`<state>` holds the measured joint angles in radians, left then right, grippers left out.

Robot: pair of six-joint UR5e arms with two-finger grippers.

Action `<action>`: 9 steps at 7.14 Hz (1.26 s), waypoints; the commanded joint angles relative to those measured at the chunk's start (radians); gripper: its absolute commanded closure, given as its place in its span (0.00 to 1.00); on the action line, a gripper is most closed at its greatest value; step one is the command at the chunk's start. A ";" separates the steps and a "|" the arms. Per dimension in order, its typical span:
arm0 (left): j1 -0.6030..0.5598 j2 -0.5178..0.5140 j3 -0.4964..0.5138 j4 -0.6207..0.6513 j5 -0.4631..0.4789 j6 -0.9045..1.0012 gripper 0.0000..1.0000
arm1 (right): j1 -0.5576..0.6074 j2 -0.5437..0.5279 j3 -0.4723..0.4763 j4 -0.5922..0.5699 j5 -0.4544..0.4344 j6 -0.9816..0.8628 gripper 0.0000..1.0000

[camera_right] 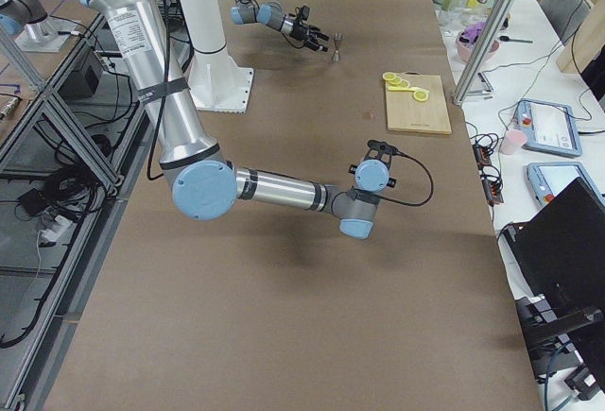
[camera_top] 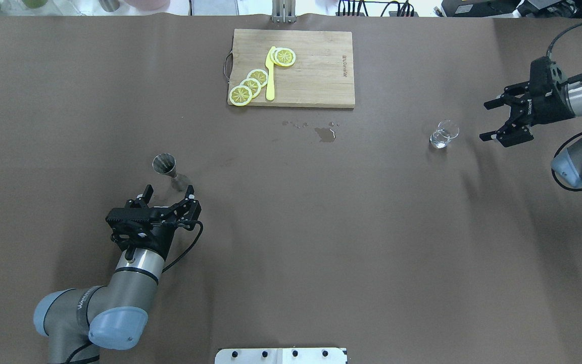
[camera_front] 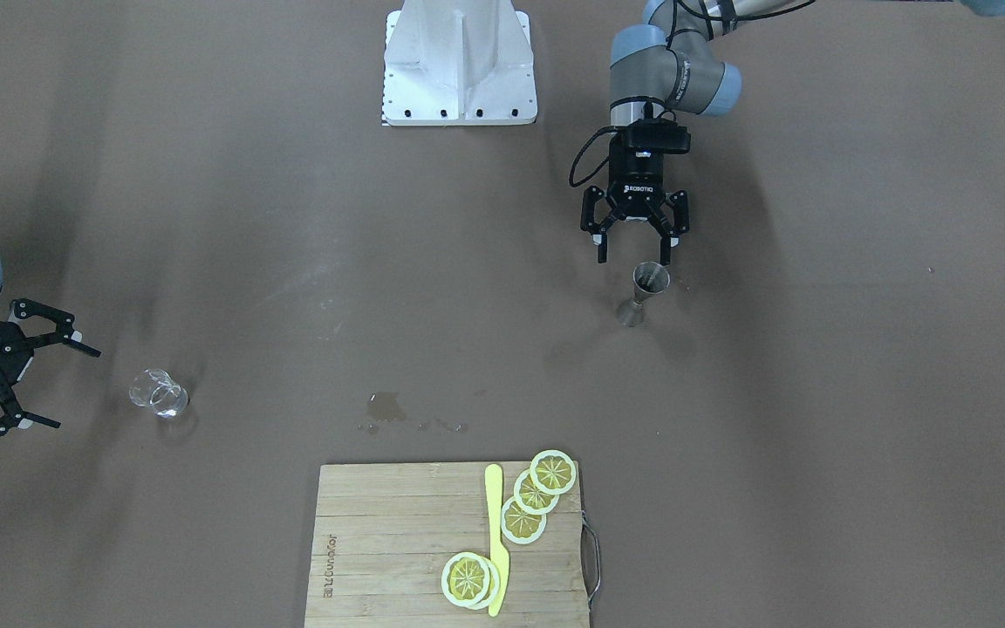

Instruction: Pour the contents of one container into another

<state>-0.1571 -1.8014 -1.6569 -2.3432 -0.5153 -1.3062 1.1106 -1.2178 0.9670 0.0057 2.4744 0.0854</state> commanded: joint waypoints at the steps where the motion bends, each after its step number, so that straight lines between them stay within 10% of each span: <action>1: -0.021 -0.009 0.025 -0.004 -0.006 0.001 0.04 | -0.034 -0.002 -0.037 0.115 -0.060 0.082 0.00; 9: -0.051 -0.088 0.203 -0.153 0.000 0.005 0.04 | -0.132 0.026 -0.120 0.310 -0.238 0.231 0.00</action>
<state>-0.2093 -1.8818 -1.4649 -2.4851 -0.5190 -1.3044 0.9810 -1.2081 0.8633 0.3140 2.2501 0.3120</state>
